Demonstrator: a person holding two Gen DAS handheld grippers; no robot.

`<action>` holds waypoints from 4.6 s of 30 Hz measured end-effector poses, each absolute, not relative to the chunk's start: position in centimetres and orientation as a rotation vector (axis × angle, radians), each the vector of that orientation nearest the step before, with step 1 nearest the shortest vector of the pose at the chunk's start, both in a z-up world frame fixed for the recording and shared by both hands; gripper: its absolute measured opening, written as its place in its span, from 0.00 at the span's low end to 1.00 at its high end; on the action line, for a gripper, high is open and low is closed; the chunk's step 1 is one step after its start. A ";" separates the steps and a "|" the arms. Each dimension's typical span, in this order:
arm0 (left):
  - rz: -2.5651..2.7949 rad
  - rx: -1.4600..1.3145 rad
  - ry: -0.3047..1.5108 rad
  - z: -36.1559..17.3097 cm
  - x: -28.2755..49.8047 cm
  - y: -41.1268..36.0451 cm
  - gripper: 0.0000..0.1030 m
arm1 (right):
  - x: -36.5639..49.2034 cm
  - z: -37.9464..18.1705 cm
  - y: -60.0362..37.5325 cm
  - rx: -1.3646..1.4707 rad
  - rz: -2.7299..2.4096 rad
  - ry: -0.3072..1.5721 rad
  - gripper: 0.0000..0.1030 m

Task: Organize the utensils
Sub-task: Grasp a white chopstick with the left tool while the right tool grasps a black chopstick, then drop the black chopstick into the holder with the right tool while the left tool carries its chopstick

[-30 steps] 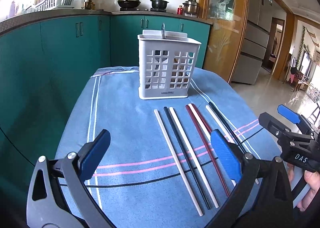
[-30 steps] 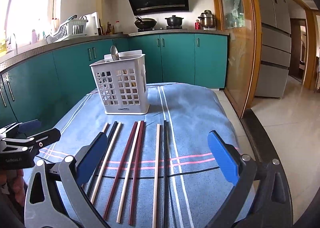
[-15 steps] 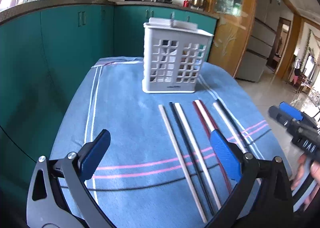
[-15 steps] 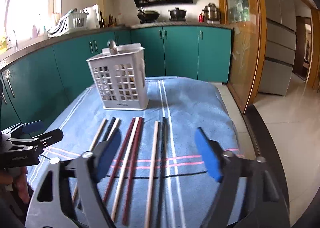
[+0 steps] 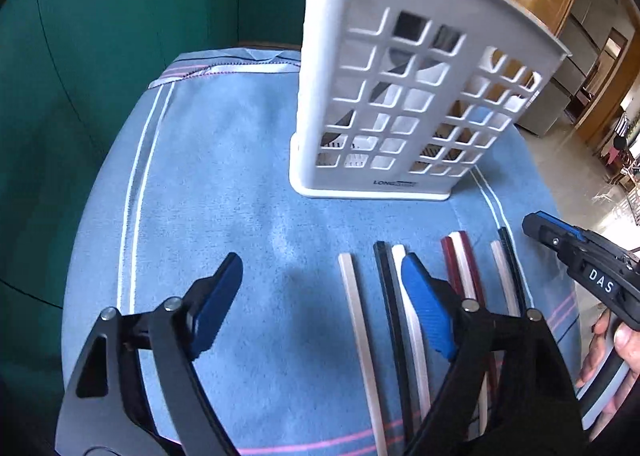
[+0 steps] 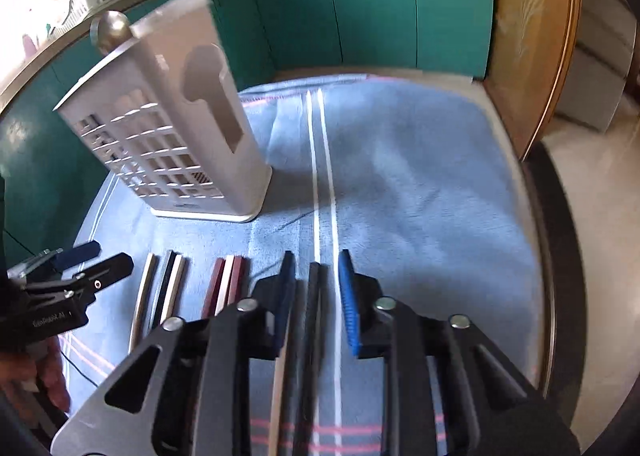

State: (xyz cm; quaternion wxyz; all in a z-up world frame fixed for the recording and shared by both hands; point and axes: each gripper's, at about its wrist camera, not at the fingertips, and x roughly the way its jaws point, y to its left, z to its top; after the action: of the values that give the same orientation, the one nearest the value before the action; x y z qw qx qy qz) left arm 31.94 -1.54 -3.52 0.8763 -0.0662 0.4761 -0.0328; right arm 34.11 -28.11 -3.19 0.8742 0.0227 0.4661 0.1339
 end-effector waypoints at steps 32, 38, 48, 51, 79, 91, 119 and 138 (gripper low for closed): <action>-0.062 -0.078 1.013 -5.4 33.8 -2.6 0.12 | 33.6 -5.4 -25.1 -0.043 0.286 1.019 0.07; -0.097 -0.155 1.013 -5.1 33.6 -1.3 0.12 | 33.0 -3.9 -26.2 -0.003 0.307 0.995 0.07; -0.062 -0.179 1.039 -4.6 32.8 -0.2 0.57 | 33.6 -3.7 -27.4 0.025 0.327 0.997 0.07; -0.048 -0.190 1.041 -5.1 33.6 -0.2 0.42 | 33.5 -3.9 -27.0 0.024 0.330 0.999 0.07; -0.243 -0.102 0.781 5.5 27.9 -3.8 0.06 | 29.0 3.6 -29.6 0.108 0.405 0.816 0.07; -0.313 -0.025 0.571 13.8 18.8 -4.2 0.06 | 20.0 12.1 -29.7 0.101 0.447 0.613 0.07; -0.340 0.032 0.434 19.9 11.4 -1.8 0.06 | 14.7 21.2 -26.3 -0.038 0.373 0.508 0.06; -0.280 -0.050 0.437 19.5 12.9 3.4 0.06 | 25.1 31.5 -20.7 -0.088 0.312 0.402 0.06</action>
State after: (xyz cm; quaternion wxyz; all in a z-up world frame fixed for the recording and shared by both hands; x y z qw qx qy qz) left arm 12.90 3.36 19.53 0.9662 -0.0250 0.2161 -0.1386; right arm 25.06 -20.70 31.52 0.9668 -0.0433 0.1989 0.1545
